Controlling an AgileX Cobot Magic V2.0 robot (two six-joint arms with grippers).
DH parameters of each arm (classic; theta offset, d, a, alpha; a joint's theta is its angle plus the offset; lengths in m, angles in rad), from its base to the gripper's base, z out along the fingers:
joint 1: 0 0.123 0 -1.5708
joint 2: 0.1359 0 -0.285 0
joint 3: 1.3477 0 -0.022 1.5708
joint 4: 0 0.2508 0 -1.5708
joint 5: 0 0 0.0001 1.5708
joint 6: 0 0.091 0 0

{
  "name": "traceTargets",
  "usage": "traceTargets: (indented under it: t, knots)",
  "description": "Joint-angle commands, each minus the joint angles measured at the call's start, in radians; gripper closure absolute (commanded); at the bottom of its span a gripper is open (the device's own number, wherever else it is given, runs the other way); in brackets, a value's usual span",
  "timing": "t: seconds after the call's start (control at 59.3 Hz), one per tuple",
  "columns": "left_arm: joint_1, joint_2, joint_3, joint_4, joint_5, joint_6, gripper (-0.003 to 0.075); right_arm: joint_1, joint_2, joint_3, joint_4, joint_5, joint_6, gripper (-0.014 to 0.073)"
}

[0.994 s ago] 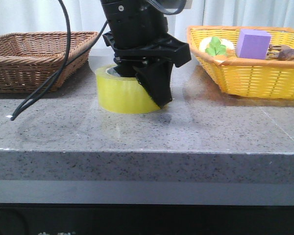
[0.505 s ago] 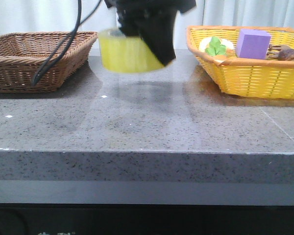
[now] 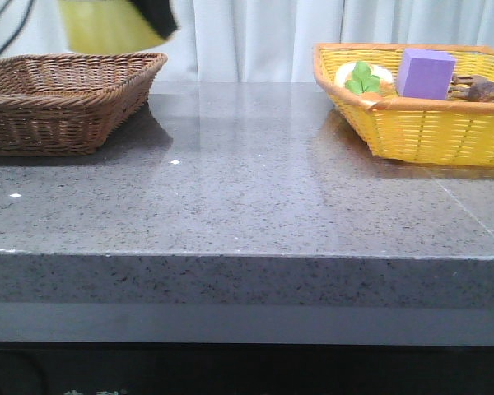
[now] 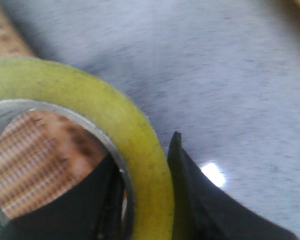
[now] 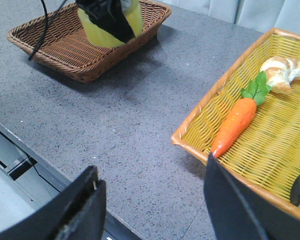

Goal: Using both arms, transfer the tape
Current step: 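Lift the tape roll with the left gripper toward the brown basket, then lower the tape roll into the brown basket and open the left gripper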

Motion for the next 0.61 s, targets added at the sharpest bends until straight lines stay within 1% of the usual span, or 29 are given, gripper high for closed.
traceTargets:
  t: [0.0, 0.135, 0.286, 0.522, 0.556, 0.59]
  knots:
    - [0.062, -0.058, -0.039, 0.0, -0.052, -0.009, 0.0639, -0.007, 0.002, -0.024, 0.011, -0.072, -0.008, 0.0137]
    - [0.134, -0.037, -0.039, 0.0, -0.058, -0.009, 0.0639, -0.007, 0.002, -0.024, 0.011, -0.072, -0.008, 0.0137]
    - [0.187, 0.0, -0.039, 0.0, -0.065, -0.009, 0.0639, -0.007, 0.002, -0.024, 0.011, -0.072, -0.008, 0.0137]
    - [0.203, 0.065, -0.039, 0.0, -0.072, -0.009, 0.0633, -0.007, 0.002, -0.024, 0.011, -0.072, -0.008, 0.0137]
    - [0.203, 0.073, -0.039, 0.0, -0.074, -0.009, 0.0619, -0.007, 0.002, -0.024, 0.011, -0.072, -0.008, 0.0137]
    - [0.203, 0.078, -0.039, 0.0, -0.078, -0.009, 0.0589, -0.007, 0.002, -0.024, 0.011, -0.072, -0.008, 0.0137]
